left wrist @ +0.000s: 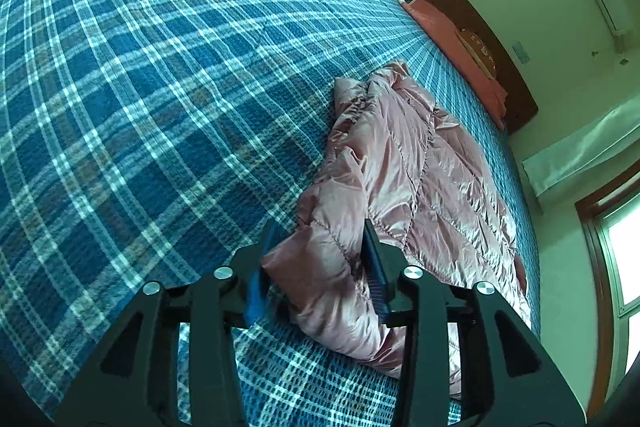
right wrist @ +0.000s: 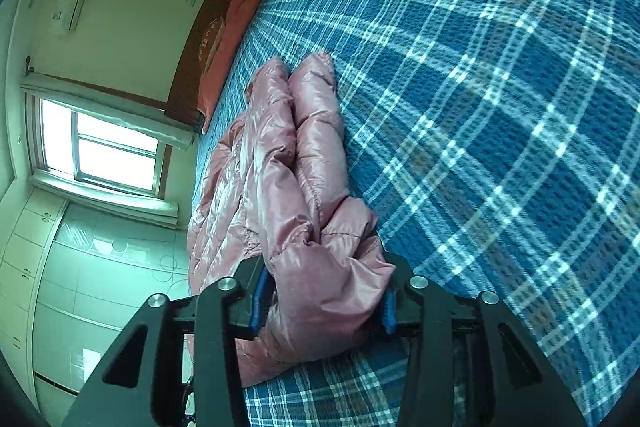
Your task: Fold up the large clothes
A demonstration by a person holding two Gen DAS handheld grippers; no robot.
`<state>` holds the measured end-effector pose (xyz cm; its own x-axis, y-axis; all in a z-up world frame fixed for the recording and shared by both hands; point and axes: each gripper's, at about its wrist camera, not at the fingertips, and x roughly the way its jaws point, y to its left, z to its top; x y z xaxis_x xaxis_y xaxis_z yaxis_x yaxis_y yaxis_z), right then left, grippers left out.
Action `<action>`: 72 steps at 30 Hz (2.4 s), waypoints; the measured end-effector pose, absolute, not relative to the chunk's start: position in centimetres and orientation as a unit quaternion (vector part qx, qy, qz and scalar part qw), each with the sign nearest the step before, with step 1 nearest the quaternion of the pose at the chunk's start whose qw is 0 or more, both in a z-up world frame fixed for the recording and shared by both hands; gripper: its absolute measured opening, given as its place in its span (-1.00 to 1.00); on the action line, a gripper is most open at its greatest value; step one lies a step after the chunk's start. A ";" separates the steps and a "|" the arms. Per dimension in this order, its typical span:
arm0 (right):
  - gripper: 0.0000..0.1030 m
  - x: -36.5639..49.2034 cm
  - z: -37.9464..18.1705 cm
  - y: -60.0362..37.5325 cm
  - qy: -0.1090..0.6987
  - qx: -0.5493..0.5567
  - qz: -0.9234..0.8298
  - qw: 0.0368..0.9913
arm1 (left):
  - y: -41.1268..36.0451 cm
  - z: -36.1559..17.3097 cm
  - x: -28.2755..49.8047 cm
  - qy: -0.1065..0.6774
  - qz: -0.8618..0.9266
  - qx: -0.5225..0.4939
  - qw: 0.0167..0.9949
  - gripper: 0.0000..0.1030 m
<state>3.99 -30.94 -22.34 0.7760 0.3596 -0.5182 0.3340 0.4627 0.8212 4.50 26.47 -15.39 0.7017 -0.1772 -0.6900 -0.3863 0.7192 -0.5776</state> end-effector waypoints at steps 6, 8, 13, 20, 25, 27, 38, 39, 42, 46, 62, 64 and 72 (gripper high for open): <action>-0.11 2.5 -22.2 -32.7 0.324 0.519 -0.008 0.791 | 27.9 -15.8 4.0 0.384 0.067 -0.374 0.842 -0.17; -0.11 2.0 -22.0 -33.4 0.319 0.517 -0.017 0.794 | 28.5 -15.8 3.8 0.382 0.067 -0.382 0.839 -0.15; -0.11 0.6 -20.8 -34.8 0.313 0.489 -0.050 0.813 | 29.0 -14.7 3.3 0.382 0.074 -0.367 0.845 -0.12; -0.11 1.0 -15.8 -32.7 0.336 0.346 -0.109 0.869 | 29.0 -11.6 2.4 0.371 0.120 -0.278 0.878 -0.06; -0.11 2.9 -13.6 -28.2 0.350 0.248 -0.099 0.898 | 26.2 -9.8 3.4 0.363 0.150 -0.164 0.905 -0.06; -0.11 4.2 -13.1 -26.0 0.355 0.222 -0.076 0.905 | 24.7 -9.2 4.1 0.363 0.135 -0.139 0.912 0.05; -0.11 12.8 -13.6 -13.4 0.412 0.062 -0.005 0.909 | 12.2 -9.4 10.9 0.367 0.071 0.007 0.927 0.15; -0.11 13.2 -13.8 -12.5 0.414 0.049 -0.002 0.909 | 11.4 -9.9 11.5 0.370 0.070 0.017 0.926 0.15; -0.11 14.3 -15.5 -10.1 0.428 0.011 -0.001 0.904 | 9.4 -12.0 12.9 0.397 0.068 0.056 0.914 0.15; -0.11 15.6 -18.7 -8.9 0.442 -0.025 -0.013 0.896 | 9.5 -14.4 13.8 0.419 0.067 0.048 0.904 0.16; -0.10 20.6 -18.2 -7.7 0.453 -0.022 -0.016 0.891 | 7.3 -13.9 18.1 0.417 0.077 0.090 0.901 0.12; -0.10 20.5 -18.9 -7.8 0.452 -0.016 -0.014 0.892 | 7.6 -15.0 18.2 0.417 0.078 0.086 0.901 0.12; 0.01 21.2 -15.8 -8.4 0.421 0.016 -0.009 0.907 | 9.1 -11.9 18.9 0.399 0.076 0.025 0.914 0.10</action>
<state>21.24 -8.39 -15.83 0.6459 -0.0021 -0.7634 0.0288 0.9994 0.0216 18.90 9.13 -11.89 0.6703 0.1585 -0.7250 -0.1192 0.9872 0.1056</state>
